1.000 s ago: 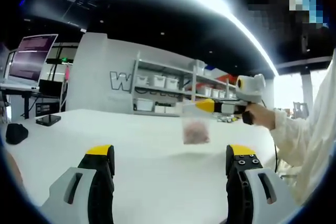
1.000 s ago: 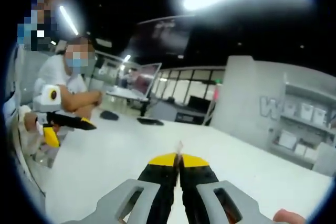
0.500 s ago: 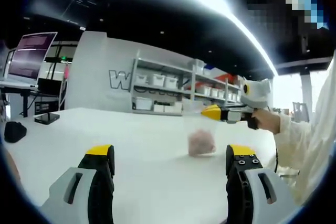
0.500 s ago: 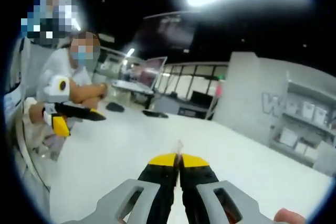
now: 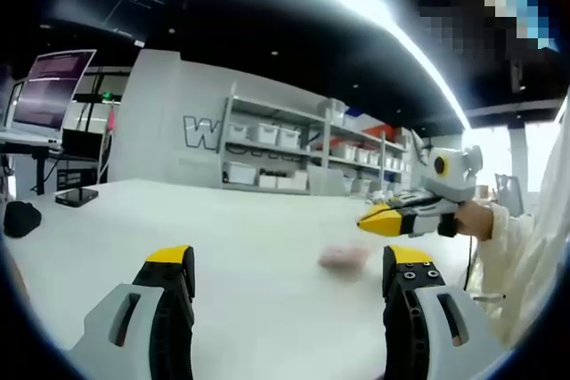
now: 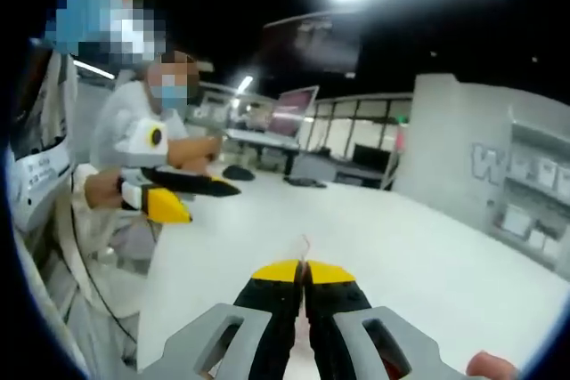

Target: Open the resealable bag by pulling the two sides of the seal apart until the entire bag opening is separated and visibly accessible.

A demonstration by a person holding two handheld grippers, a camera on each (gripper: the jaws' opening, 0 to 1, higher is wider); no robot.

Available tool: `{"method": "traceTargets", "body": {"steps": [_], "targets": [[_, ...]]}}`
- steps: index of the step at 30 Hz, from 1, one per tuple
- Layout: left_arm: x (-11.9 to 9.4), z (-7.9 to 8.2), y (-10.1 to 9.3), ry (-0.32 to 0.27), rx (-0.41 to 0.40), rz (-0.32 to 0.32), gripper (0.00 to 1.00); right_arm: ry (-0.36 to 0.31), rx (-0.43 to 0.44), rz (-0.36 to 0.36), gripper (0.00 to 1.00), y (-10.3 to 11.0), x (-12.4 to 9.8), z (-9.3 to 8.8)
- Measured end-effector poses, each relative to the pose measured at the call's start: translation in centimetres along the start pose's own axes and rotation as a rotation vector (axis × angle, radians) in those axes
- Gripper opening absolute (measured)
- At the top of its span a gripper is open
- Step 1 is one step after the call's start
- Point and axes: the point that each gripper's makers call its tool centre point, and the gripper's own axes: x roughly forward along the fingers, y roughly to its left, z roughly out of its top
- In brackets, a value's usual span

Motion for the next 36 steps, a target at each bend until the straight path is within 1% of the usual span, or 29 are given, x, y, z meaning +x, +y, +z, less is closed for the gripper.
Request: {"method": "traceTargets", "body": {"steps": [2,4,11,14,17,20,25,28,29,31,33,34,36], "targets": [[0.0,-0.1,0.0,0.002,-0.003,0.000,0.85,0.006,0.012,0.005,0.00,0.3,0.0,-0.4],[-0.1,-0.1,0.1,0.001,-0.004,0.003,0.85,0.010,0.043,0.009,0.00,0.8,0.0,-0.8],[-0.2,-0.3,0.4,0.006,-0.011,0.007,0.84,-0.013,0.085,0.019,0.00,2.4,-0.7,-1.3],[0.0,-0.4,0.2,0.007,-0.020,-0.003,0.83,-0.020,0.098,0.014,0.00,2.7,-1.0,-1.4],[0.1,-0.8,-0.2,0.021,-0.021,-0.016,0.81,-0.023,0.117,0.014,0.00,2.9,-1.1,-1.6],[0.2,-0.8,-0.4,0.022,-0.021,-0.023,0.80,-0.025,0.129,0.008,0.02,3.0,-1.2,-1.7],[0.2,-0.8,-0.4,0.022,-0.025,-0.025,0.80,-0.038,0.130,0.003,0.03,3.6,-1.4,-1.5],[0.2,-1.0,-0.4,0.022,-0.033,-0.028,0.80,-0.042,0.118,0.000,0.06,3.9,-1.3,-1.4],[0.3,-1.2,-0.3,0.030,-0.036,-0.028,0.80,-0.044,0.115,-0.001,0.07,4.0,-1.3,-1.3],[0.3,-1.2,-0.3,0.033,-0.037,-0.029,0.80,-0.051,0.108,0.002,0.07,4.2,-1.4,-0.9],[0.3,-1.0,-0.4,0.026,-0.035,-0.030,0.79,-0.076,0.100,0.000,0.07,4.4,-1.4,-0.1],[0.3,-1.0,-0.4,0.024,-0.035,-0.030,0.79,-0.085,0.093,-0.004,0.07,4.5,-1.3,0.1],[0.3,-1.0,-0.4,0.020,-0.038,-0.028,0.79,-0.104,0.087,-0.044,0.10,4.0,-1.1,0.2]]}}
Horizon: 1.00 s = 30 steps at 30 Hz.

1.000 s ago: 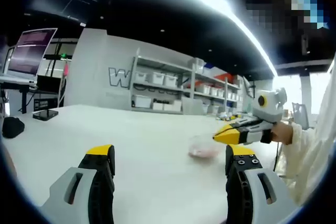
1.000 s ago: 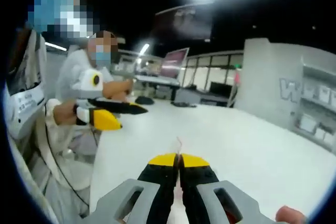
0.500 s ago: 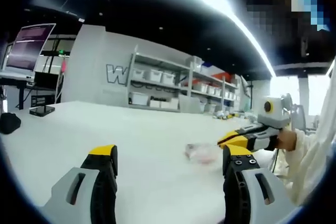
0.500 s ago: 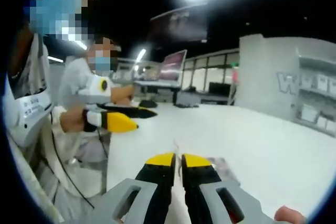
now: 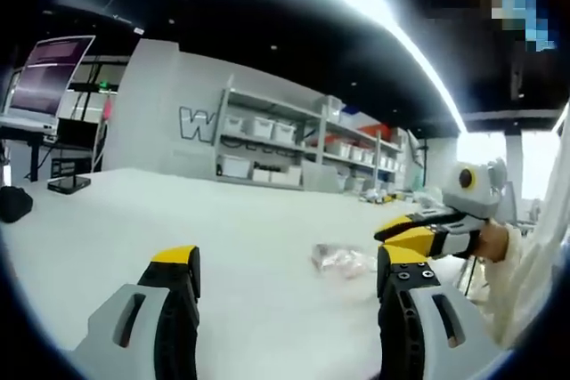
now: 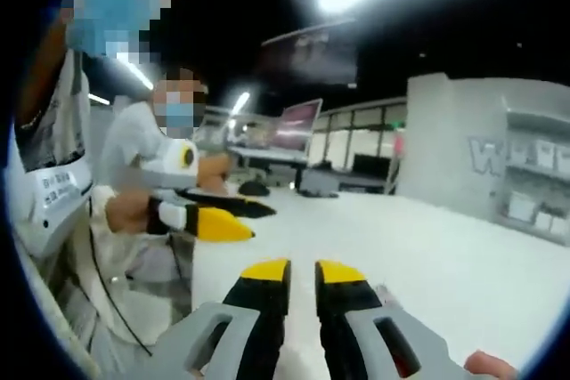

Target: Open the resealable bag by pulling the two sides of the seal apart until the entire bag opening is separated and visibly accessible.

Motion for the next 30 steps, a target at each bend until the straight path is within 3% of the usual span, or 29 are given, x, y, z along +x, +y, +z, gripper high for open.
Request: {"method": "traceTargets", "body": {"steps": [4,11,17,30], "targets": [[0.0,-0.3,-0.4,0.011,-0.007,-0.012,0.79,-0.024,0.062,-0.003,0.10,-0.2,0.6,-0.4],[-0.2,0.2,-0.1,-0.008,-0.012,-0.001,0.79,-0.056,0.073,-0.050,0.10,-1.2,0.3,0.6],[-0.1,-0.3,-0.5,0.002,-0.020,-0.018,0.78,-0.009,0.070,-0.078,0.10,-1.7,0.5,-0.2],[-0.6,0.0,-0.2,-0.016,-0.038,-0.020,0.76,0.052,-0.002,-0.061,0.10,-0.1,1.4,-0.7]]}}
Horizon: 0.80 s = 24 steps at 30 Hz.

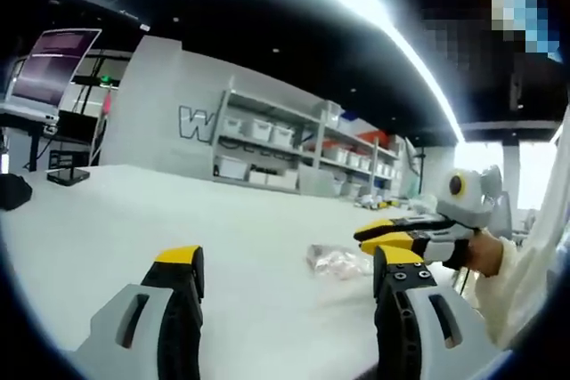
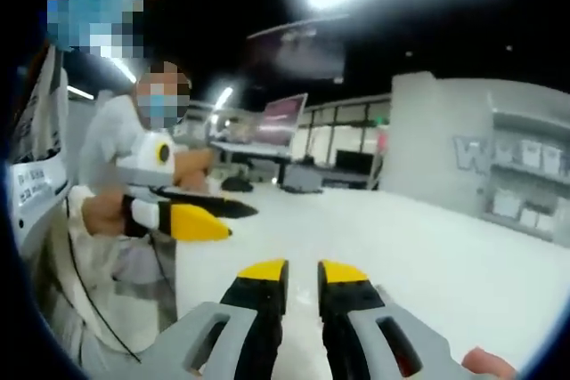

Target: Open the resealable bag by pulling the two sides of the seal apart until the entire bag opening is separated and visibly accessible.

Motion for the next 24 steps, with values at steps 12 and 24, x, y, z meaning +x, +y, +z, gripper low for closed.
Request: {"method": "traceTargets", "body": {"steps": [12,24], "targets": [[0.0,-0.4,-0.8,0.005,-0.005,-0.033,0.74,0.066,-0.101,-0.005,0.12,1.8,0.1,-0.4],[-0.2,-0.6,-0.6,0.003,-0.009,-0.031,0.73,0.159,-0.204,-0.006,0.12,2.4,0.5,-1.6]]}}
